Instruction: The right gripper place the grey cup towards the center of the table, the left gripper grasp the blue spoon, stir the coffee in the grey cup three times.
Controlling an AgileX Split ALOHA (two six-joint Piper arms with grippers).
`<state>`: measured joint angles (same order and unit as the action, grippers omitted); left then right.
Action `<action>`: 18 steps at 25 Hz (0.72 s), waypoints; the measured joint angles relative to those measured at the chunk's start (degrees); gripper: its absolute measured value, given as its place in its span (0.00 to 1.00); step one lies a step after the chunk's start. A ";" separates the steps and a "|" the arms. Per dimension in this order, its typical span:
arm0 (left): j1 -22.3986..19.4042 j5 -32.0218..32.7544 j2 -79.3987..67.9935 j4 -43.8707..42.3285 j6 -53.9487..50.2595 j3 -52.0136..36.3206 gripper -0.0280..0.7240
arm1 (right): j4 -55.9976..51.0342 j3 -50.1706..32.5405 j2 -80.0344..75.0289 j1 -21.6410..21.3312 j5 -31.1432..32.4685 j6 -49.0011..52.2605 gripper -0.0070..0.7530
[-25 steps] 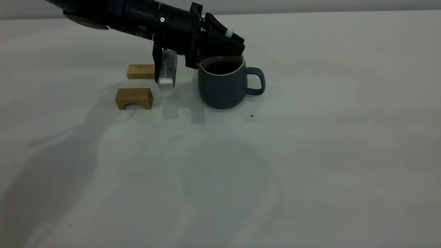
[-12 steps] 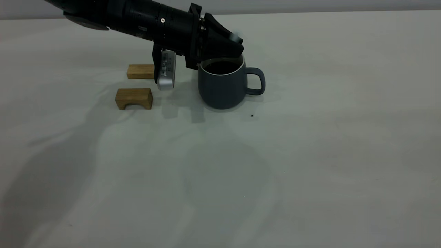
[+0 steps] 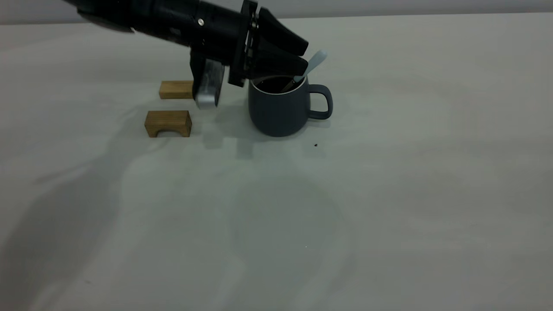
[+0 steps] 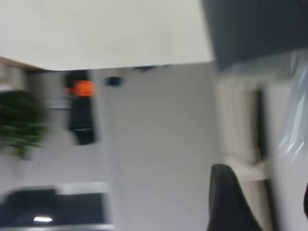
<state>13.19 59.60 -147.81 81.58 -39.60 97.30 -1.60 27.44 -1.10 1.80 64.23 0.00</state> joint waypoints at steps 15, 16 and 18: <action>-0.25 2.57 27.40 -43.36 14.59 0.00 0.63 | 0.00 0.00 0.00 0.00 0.00 0.00 0.79; -0.32 2.93 30.16 -50.00 18.05 0.00 0.63 | 0.00 0.00 0.00 0.00 0.00 0.00 0.79; -0.37 4.53 35.45 -62.76 24.94 0.00 0.63 | 0.00 0.00 0.00 0.00 0.00 0.00 0.79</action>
<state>12.82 64.13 -112.36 18.82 -14.67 97.30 -1.60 27.44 -1.10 1.80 64.23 0.00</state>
